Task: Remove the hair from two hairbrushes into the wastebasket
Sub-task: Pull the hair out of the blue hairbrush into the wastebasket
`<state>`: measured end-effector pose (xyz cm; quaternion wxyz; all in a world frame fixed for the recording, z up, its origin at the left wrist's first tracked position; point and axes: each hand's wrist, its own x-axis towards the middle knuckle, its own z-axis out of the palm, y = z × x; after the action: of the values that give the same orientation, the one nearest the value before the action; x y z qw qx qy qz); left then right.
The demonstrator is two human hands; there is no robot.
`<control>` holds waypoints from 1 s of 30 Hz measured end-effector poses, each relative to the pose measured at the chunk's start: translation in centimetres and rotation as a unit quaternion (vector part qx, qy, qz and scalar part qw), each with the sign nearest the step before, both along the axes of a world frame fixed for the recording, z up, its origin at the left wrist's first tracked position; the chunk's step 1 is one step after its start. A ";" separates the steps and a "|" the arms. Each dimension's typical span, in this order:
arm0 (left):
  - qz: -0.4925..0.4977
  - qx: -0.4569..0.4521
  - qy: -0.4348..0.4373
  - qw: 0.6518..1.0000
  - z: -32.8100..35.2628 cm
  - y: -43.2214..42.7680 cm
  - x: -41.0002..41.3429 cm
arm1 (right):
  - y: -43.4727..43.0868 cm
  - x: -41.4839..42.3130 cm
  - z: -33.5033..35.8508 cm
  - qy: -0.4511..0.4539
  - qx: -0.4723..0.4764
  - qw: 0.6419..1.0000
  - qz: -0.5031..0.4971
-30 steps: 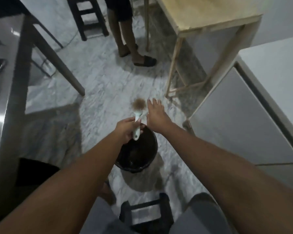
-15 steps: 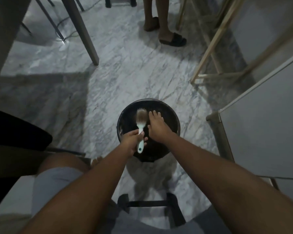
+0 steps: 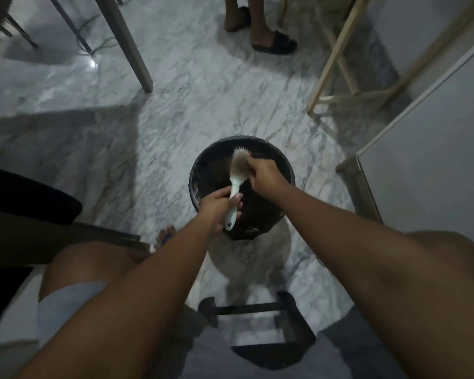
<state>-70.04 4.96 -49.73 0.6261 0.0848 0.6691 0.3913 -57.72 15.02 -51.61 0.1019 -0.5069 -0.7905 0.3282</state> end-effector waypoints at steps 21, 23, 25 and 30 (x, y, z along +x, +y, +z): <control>0.066 0.032 -0.004 0.997 -4.5 1.5 -2.1 | 1.7 -1.3 -5.2 -0.228 -0.074 0.970 -0.031; 0.057 0.039 -0.014 0.998 -4.7 0.9 -2.5 | 2.2 -1.3 -4.8 -0.238 -0.070 0.968 -0.023; 0.050 0.039 -0.030 0.998 -4.8 0.1 -3.0 | 2.2 -1.5 -4.5 -0.240 -0.088 0.967 -0.024; 0.048 0.025 -0.048 0.997 -5.0 -1.1 -3.7 | 1.7 -1.7 -4.7 -0.144 -0.163 0.974 -0.063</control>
<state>-73.79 3.88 -54.75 0.6356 0.0492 0.6318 0.4409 -59.42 16.71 -56.34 -0.0763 -0.6074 -0.6990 0.3696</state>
